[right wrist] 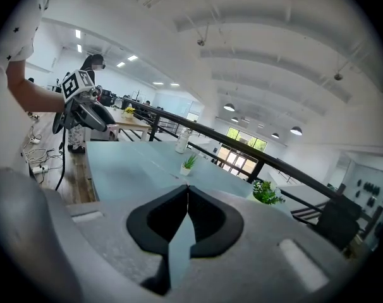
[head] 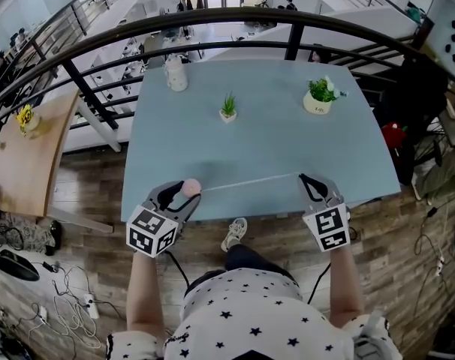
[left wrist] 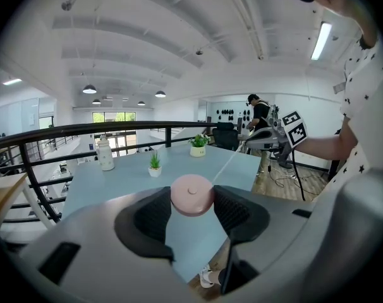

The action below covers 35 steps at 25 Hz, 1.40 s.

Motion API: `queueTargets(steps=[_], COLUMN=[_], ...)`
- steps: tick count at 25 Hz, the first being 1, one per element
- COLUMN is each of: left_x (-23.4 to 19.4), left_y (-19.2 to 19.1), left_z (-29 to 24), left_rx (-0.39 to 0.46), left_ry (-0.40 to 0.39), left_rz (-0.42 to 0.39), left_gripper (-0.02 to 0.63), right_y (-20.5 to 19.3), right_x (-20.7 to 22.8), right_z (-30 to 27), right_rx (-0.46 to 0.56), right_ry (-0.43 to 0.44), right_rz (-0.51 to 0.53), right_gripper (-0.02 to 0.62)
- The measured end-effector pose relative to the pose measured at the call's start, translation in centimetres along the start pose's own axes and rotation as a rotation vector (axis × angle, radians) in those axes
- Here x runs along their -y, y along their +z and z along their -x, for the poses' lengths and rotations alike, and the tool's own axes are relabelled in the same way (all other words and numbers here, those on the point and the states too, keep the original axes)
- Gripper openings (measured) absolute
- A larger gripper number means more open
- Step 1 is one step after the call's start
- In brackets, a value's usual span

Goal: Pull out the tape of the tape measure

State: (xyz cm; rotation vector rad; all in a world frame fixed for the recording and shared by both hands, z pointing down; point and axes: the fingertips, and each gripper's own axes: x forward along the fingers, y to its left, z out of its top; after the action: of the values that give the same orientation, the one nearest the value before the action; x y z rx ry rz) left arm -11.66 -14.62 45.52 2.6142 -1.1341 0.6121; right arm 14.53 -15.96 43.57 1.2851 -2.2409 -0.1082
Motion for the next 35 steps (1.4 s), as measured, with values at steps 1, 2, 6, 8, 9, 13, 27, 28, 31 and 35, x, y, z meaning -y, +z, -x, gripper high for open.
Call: queueTargets(steps=[1, 2, 6, 8, 9, 13, 27, 28, 31, 35], left_x=[-0.2, -0.3, 0.0, 0.1, 0.1, 0.0, -1.2, -1.5, -2.0, -2.1], left_y=[-0.1, -0.3, -0.6, -0.8, -0.8, -0.7, -0.4, -0.5, -0.8, -1.0], left_z=[0.1, 0.3, 0.3, 0.1, 0.1, 0.1, -0.2, -0.1, -0.1, -0.5], left_rx=[-0.001, -0.002, -0.006, -0.017, -0.020, -0.013, -0.002, -0.002, -0.002, -0.004], left_ry=[0.004, 0.007, -0.002, -0.001, -0.002, -0.004, 0.004, 0.007, 0.014, 0.001], left_rz=[0.004, 0.008, 0.016, 0.003, -0.001, -0.001, 0.016, 0.019, 0.030, 0.030], left_gripper=[0.210, 0.210, 0.210, 0.210, 0.210, 0.210, 0.210, 0.210, 0.210, 0.210], right_y=[-0.2, -0.5, -1.0, -1.0, -1.0, -1.0, -2.0, -2.3, -3.2, -3.7], right_x=[0.4, 0.7, 1.5, 1.5, 1.5, 1.6, 4.0, 4.5, 6.0, 6.9], right_z=[0.1, 0.3, 0.8, 0.8, 0.8, 0.8, 0.7, 0.8, 1.2, 1.3], right_rx=[-0.004, -0.008, -0.018, -0.021, -0.022, -0.022, -0.049, -0.054, -0.070, -0.085], right_ry=[-0.010, -0.020, -0.040, -0.045, -0.047, -0.049, -0.117, -0.128, -0.170, -0.193], right_rz=[-0.002, -0.006, -0.011, -0.005, -0.004, -0.002, -0.040, -0.042, -0.039, -0.027], right_gripper=[0.009, 0.009, 0.009, 0.009, 0.009, 0.009, 0.009, 0.009, 0.009, 0.009])
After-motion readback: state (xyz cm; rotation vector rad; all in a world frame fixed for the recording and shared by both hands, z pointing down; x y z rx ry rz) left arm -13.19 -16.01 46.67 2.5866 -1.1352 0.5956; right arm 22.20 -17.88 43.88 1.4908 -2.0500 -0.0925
